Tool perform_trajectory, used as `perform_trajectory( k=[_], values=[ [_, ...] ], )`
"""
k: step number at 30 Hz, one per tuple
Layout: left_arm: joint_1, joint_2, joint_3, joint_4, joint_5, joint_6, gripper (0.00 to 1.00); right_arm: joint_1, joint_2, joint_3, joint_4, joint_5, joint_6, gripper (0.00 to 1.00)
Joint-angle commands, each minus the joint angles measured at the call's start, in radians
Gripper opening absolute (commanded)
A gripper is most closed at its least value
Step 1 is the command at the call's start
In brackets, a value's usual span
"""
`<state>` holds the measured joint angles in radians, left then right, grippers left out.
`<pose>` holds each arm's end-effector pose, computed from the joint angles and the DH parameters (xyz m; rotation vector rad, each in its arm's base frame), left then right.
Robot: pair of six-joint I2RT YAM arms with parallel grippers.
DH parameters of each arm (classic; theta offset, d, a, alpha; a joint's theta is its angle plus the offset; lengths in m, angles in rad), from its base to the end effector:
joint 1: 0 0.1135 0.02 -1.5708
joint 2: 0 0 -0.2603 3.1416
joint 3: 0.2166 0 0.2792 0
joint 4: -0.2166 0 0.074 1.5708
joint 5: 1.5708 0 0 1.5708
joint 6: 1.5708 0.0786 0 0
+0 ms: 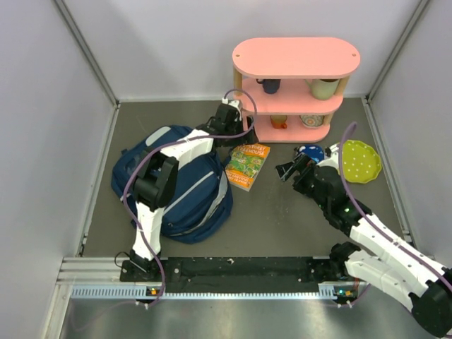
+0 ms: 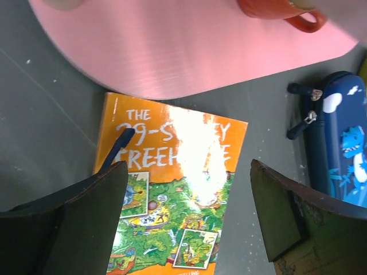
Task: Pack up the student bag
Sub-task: Adjust the book at the center of the board.
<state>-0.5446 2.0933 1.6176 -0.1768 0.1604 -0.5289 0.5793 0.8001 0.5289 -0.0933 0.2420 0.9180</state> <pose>0.4556 -0.2906 0.1755 0.1105 2.3217 -0.7476 0.2261 0.1254 0.2314 0.5008 1.9377 0.7573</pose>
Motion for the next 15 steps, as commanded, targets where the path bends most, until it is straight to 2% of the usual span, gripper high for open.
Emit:
perform_trajectory(
  k=[1, 5, 8, 11, 15],
  values=[
    [-0.002, 0.005, 0.034, -0.029, -0.067, 0.016, 0.91, -0.013, 0.010, 0.020, 0.033, 0.008, -0.007, 0.99],
    [0.003, 0.004, 0.033, -0.066, -0.079, 0.041, 0.90, -0.016, 0.020, 0.019, 0.038, 0.000, -0.002, 0.99],
    [0.003, -0.042, -0.022, -0.046, -0.061, 0.041, 0.90, -0.016, 0.021, 0.017, 0.038, -0.006, 0.001, 0.99],
    [0.003, -0.108, -0.091, 0.049, -0.007, 0.044, 0.90, -0.018, 0.022, 0.011, 0.044, -0.009, 0.007, 0.99],
    [0.003, -0.086, -0.053, 0.030, 0.018, 0.067, 0.90, -0.019, 0.047, 0.009, 0.058, -0.029, 0.009, 0.99]
  ],
)
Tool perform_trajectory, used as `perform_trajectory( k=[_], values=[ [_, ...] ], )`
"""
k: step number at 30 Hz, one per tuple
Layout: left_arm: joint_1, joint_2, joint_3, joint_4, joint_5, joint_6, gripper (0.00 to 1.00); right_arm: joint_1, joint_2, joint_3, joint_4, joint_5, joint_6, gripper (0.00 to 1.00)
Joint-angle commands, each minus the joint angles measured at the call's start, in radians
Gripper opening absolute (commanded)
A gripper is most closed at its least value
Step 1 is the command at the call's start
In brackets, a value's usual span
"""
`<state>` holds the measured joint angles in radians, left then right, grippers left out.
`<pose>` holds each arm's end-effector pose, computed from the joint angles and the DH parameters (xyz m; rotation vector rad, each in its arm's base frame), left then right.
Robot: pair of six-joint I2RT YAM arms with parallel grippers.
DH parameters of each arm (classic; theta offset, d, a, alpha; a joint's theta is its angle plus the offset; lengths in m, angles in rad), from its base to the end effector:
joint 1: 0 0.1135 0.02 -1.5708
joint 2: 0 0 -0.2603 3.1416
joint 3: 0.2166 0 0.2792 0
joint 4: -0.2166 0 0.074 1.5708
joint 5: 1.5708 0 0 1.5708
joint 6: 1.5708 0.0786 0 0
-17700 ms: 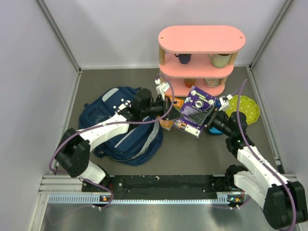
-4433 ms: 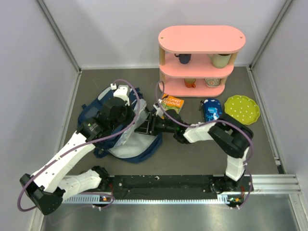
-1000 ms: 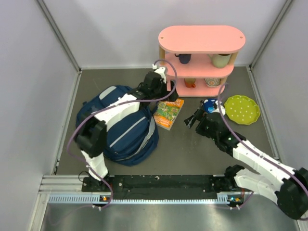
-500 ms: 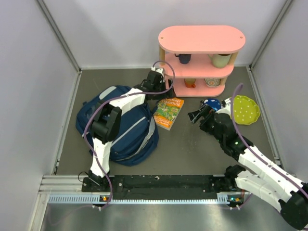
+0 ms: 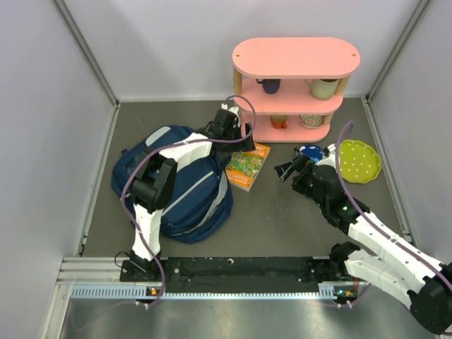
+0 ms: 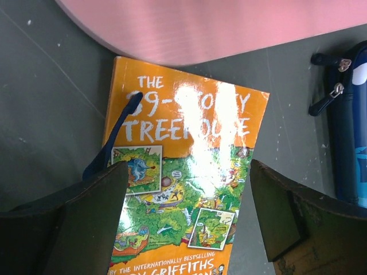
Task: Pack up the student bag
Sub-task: Adjust the book at the center of the board.
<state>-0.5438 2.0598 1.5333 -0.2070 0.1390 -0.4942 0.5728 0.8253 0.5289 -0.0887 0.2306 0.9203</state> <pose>0.4402 -0.2789 0.1565 0.1336 2.3922 -0.6733 0.2293 0.1265 0.2260 0.5037 1.9593 0.7513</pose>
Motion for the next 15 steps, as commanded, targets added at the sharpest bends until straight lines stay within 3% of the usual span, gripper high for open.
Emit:
perform_trajectory(
  k=[1, 15],
  values=[
    [0.004, -0.038, 0.043, 0.026, 0.039, 0.034, 0.90, -0.013, 0.026, 0.011, 0.055, -0.020, 0.005, 0.99],
    [0.004, 0.120, 0.197, -0.158, -0.130, 0.075, 0.90, -0.053, 0.087, 0.008, 0.083, -0.085, 0.005, 0.99]
  ],
)
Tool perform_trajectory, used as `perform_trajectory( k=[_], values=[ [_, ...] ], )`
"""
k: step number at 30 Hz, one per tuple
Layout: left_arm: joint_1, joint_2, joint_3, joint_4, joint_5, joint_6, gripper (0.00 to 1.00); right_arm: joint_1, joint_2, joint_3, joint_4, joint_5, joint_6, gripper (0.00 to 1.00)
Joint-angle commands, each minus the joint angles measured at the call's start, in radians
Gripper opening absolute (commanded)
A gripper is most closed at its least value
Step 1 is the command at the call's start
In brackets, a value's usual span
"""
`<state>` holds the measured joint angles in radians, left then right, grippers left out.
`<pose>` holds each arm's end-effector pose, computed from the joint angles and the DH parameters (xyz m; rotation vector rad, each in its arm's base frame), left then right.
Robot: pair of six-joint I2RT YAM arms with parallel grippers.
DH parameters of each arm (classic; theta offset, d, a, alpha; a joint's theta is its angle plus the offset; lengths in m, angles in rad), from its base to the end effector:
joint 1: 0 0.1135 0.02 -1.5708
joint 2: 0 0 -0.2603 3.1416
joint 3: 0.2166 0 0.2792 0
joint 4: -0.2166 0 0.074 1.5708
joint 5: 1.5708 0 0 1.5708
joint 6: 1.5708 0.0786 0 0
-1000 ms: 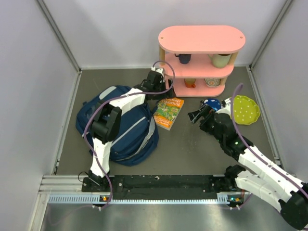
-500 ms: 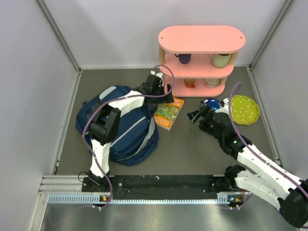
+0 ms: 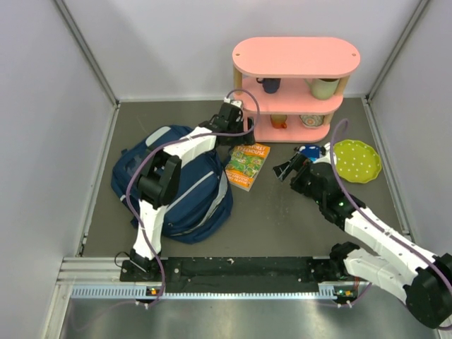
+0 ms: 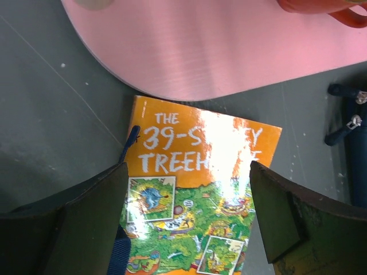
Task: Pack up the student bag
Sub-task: Adjust the book at the center of the board.
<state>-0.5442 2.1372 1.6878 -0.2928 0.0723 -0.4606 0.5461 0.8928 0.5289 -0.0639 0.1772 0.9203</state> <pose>0.4622 -0.2863 0.1657 0.1376 2.3813 -0.5806 0.2385 0.1287 0.2125 0.5016 2.0132 0.7548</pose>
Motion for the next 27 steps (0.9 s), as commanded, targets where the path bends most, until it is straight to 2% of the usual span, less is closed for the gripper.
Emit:
perform_trajectory(
  k=[1, 6, 9, 14, 18, 23, 27],
  values=[
    [0.004, 0.043, 0.044, -0.075, -0.093, 0.048, 0.90, -0.029, 0.026, 0.008, 0.056, -0.038, 0.005, 0.99],
    [0.004, 0.038, 0.050, -0.103, -0.083, 0.057, 0.90, -0.035, 0.049, 0.005, 0.087, -0.067, 0.014, 0.99],
    [0.003, 0.006, 0.001, -0.040, -0.028, 0.056, 0.90, -0.038, 0.052, 0.003, 0.090, -0.067, 0.018, 0.99],
    [-0.002, 0.000, -0.014, -0.026, 0.018, 0.062, 0.88, -0.040, 0.046, -0.003, 0.091, -0.067, 0.022, 0.99],
    [-0.011, -0.022, -0.054, -0.013, -0.011, 0.051, 0.86, -0.040, 0.043, -0.007, 0.092, -0.062, 0.022, 0.99],
    [-0.028, -0.078, -0.171, 0.093, -0.031, 0.037, 0.86, -0.040, 0.043, -0.012, 0.091, -0.062, 0.023, 0.99],
    [-0.046, -0.131, -0.255, 0.200, -0.107, 0.034, 0.87, -0.041, 0.043, -0.013, 0.090, -0.062, 0.023, 0.99]
  ],
)
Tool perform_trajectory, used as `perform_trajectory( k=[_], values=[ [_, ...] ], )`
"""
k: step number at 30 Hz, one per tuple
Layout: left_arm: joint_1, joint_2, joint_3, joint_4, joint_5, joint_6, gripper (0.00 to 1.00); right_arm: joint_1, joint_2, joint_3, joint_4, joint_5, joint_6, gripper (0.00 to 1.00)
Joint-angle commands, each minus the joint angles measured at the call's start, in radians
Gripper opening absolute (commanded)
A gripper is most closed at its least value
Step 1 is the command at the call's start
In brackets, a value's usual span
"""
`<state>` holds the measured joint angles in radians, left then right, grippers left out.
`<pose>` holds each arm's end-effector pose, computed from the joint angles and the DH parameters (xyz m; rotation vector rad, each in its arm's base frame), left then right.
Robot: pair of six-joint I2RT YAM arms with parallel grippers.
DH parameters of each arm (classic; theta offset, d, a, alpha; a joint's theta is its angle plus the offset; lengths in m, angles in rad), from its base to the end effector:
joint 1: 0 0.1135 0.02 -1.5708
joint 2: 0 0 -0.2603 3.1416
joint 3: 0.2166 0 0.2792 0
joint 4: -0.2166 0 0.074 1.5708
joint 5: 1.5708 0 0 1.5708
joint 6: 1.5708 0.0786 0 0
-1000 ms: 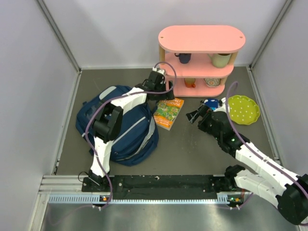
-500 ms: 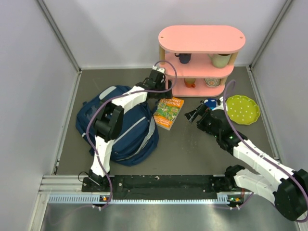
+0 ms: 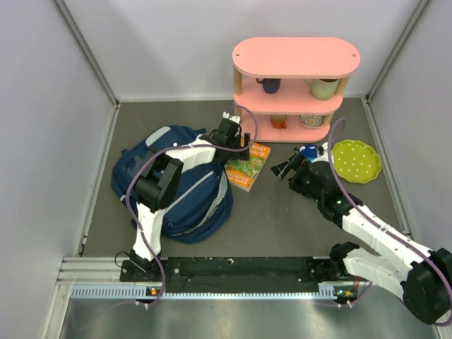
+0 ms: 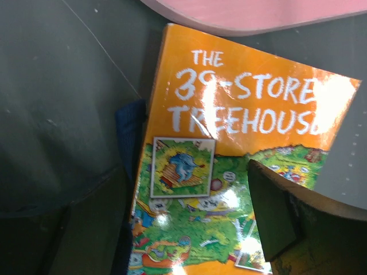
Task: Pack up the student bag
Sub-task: Adjust the book at the center of the board.
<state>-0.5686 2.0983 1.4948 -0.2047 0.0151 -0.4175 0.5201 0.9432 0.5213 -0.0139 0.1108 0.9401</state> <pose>0.4333 -0.2783 0.1227 0.1911 2.4267 -0.4781 0.2459 0.1308 0.2031 0.5103 2.0381 0.8059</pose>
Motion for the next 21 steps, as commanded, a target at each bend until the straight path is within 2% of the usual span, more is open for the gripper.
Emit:
perform_trajectory(
  k=[1, 7, 11, 14, 21],
  values=[
    [-0.024, -0.095, -0.077, 0.117, -0.053, -0.009, 0.87, -0.017, -0.007, -0.009, 0.042, 0.004, 0.002, 0.99],
    [-0.024, -0.034, -0.004, 0.044, -0.058, -0.004, 0.87, -0.028, -0.007, -0.014, 0.043, -0.002, 0.003, 0.99],
    [-0.024, -0.020, -0.008, 0.040, -0.020, -0.015, 0.87, -0.029, 0.006, -0.015, 0.048, -0.003, 0.002, 0.99],
    [-0.028, -0.029, -0.045, 0.069, 0.072, -0.006, 0.86, -0.032, 0.020, -0.015, 0.051, -0.011, 0.000, 0.99],
    [-0.074, -0.093, -0.178, 0.125, 0.128, -0.038, 0.83, -0.045, 0.078, -0.087, 0.107, -0.037, 0.106, 0.99]
  ],
)
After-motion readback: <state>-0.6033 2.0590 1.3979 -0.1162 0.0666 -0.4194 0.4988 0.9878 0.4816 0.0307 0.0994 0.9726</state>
